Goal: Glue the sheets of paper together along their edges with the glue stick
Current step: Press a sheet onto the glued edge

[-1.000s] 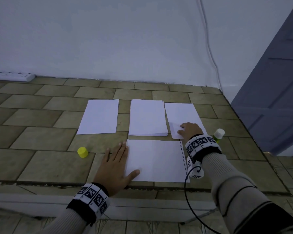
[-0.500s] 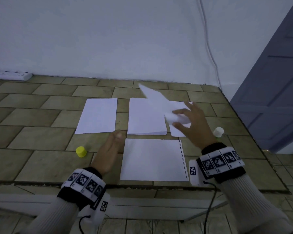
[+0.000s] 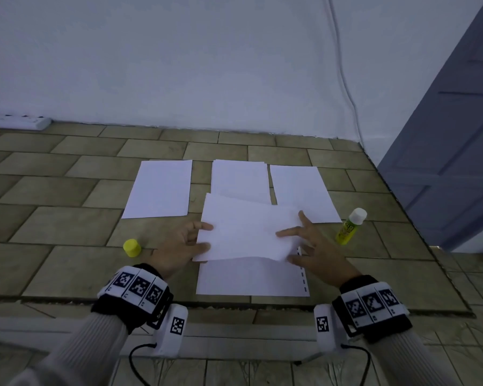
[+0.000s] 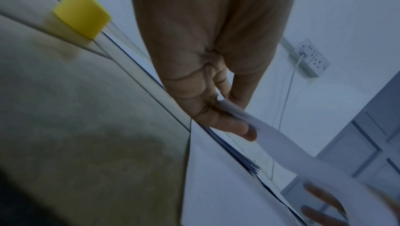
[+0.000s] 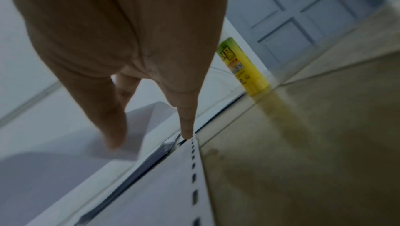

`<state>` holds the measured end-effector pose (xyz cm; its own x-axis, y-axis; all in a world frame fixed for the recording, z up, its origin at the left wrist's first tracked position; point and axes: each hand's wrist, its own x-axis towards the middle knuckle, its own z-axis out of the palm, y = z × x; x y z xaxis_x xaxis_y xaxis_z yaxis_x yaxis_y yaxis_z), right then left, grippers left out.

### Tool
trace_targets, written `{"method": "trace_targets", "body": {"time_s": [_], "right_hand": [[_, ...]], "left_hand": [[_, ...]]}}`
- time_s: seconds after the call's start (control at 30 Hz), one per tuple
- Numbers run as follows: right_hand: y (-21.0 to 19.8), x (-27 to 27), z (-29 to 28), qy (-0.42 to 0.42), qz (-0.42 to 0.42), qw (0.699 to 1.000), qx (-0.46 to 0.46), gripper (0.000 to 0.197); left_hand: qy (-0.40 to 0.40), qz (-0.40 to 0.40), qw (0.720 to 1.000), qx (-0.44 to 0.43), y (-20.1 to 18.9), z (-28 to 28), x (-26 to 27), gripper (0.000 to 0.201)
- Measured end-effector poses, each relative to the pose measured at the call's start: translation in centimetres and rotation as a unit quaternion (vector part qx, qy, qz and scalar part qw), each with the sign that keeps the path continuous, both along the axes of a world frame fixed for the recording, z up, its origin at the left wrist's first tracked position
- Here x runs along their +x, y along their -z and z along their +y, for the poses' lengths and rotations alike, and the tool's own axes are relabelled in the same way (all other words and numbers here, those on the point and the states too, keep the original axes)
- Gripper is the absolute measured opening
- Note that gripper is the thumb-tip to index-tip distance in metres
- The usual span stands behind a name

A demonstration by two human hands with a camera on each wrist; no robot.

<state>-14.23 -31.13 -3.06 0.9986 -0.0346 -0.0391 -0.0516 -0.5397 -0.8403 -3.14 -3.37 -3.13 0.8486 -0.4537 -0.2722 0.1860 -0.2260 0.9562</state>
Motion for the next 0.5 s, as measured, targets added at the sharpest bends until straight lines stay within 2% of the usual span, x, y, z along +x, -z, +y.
{"method": "trace_targets", "body": {"time_s": [0.07, 0.13, 0.23, 0.33, 0.4, 0.5], "right_hand": [[0.0, 0.2, -0.4, 0.051, 0.019, 0.994, 0.09, 0.041], [0.1, 0.5, -1.0, 0.109, 0.038, 0.986, 0.116, 0.034], [0.1, 0.7, -1.4, 0.136, 0.064, 0.984, 0.098, 0.025], [0.1, 0.4, -1.4, 0.136, 0.048, 0.986, 0.082, 0.022], [-0.1, 0.0, -1.4, 0.146, 0.035, 0.988, 0.041, 0.02], [-0.2, -0.5, -1.0, 0.129, 0.041, 0.99, -0.046, 0.017]], "left_hand": [[0.003, -0.014, 1.0, 0.0, 0.1, 0.0, -0.1, 0.034], [0.005, -0.019, 1.0, -0.002, 0.1, -0.2, -0.3, 0.034], [0.009, -0.019, 1.0, -0.007, 0.1, -0.4, -0.7, 0.034], [0.018, -0.019, 1.0, 0.004, 0.2, -0.5, -0.9, 0.032], [0.022, -0.035, 0.999, 0.035, 0.3, -0.3, -0.9, 0.025], [0.04, -0.1, 0.987, 0.115, 0.7, -0.1, -0.9, 0.015]]}}
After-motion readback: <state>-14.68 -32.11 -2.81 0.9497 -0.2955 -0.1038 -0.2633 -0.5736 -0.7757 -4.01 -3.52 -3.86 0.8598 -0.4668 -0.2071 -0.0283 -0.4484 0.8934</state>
